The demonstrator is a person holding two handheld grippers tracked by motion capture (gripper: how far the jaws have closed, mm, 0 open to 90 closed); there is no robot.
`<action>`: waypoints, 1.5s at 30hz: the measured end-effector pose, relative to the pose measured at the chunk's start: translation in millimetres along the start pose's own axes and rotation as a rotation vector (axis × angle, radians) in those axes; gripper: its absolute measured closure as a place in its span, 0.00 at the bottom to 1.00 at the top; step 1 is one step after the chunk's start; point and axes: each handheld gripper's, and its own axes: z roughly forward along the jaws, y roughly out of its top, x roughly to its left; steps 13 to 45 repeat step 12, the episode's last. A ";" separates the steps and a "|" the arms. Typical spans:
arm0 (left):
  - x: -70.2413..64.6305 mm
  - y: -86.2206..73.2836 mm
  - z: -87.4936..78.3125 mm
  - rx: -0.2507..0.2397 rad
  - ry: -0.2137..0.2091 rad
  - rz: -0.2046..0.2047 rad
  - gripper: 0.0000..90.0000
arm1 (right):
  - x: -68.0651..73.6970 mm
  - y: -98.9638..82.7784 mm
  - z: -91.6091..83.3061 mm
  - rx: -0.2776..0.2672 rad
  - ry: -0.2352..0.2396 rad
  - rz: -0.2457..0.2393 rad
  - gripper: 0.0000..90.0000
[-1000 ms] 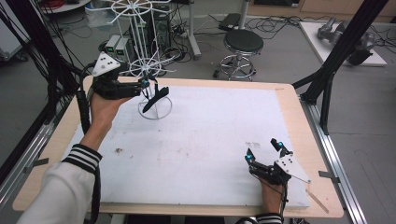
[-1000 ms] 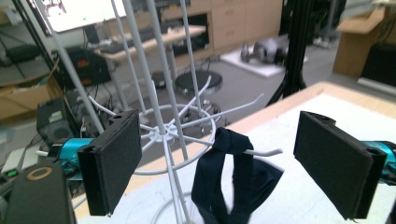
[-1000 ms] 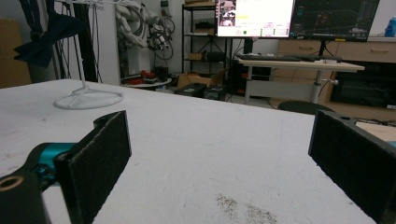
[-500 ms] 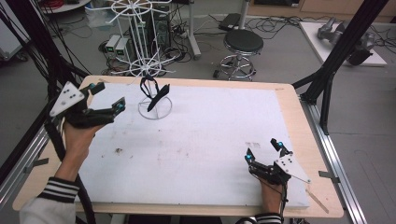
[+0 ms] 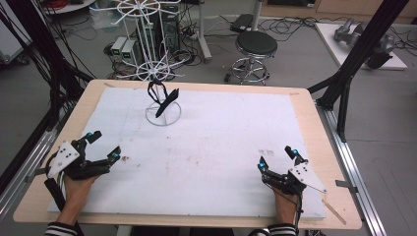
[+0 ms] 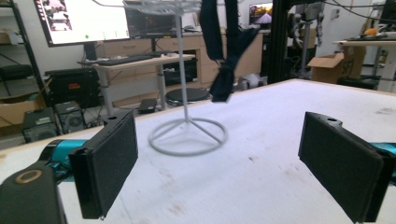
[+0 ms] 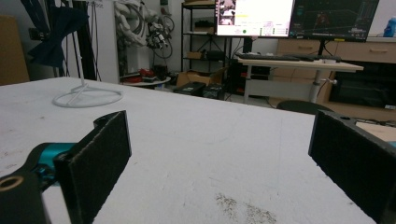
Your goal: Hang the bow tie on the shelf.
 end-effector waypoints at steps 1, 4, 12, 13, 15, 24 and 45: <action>0.0 0.0 0.0 0.000 0.000 0.000 0.14 | 0.0 0.0 0.0 0.000 0.000 0.000 0.05; -5.5 -12.4 -0.5 0.012 -0.022 -0.013 0.14 | -0.2 0.0 0.1 -0.003 -0.002 -0.004 0.05; -11.0 -24.7 -6.2 -0.049 0.027 -0.030 0.14 | 0.0 0.0 0.1 -0.002 -0.004 -0.007 0.05; -11.0 -24.7 -6.2 -0.049 0.027 -0.030 0.14 | 0.0 0.0 0.1 -0.002 -0.004 -0.007 0.05; -11.0 -24.7 -6.2 -0.049 0.027 -0.030 0.14 | 0.0 0.0 0.1 -0.002 -0.004 -0.007 0.05; -11.0 -24.7 -6.2 -0.049 0.027 -0.030 0.14 | 0.0 0.0 0.1 -0.002 -0.004 -0.007 0.05; -11.0 -24.7 -6.2 -0.049 0.027 -0.030 0.14 | 0.0 0.0 0.1 -0.002 -0.004 -0.007 0.05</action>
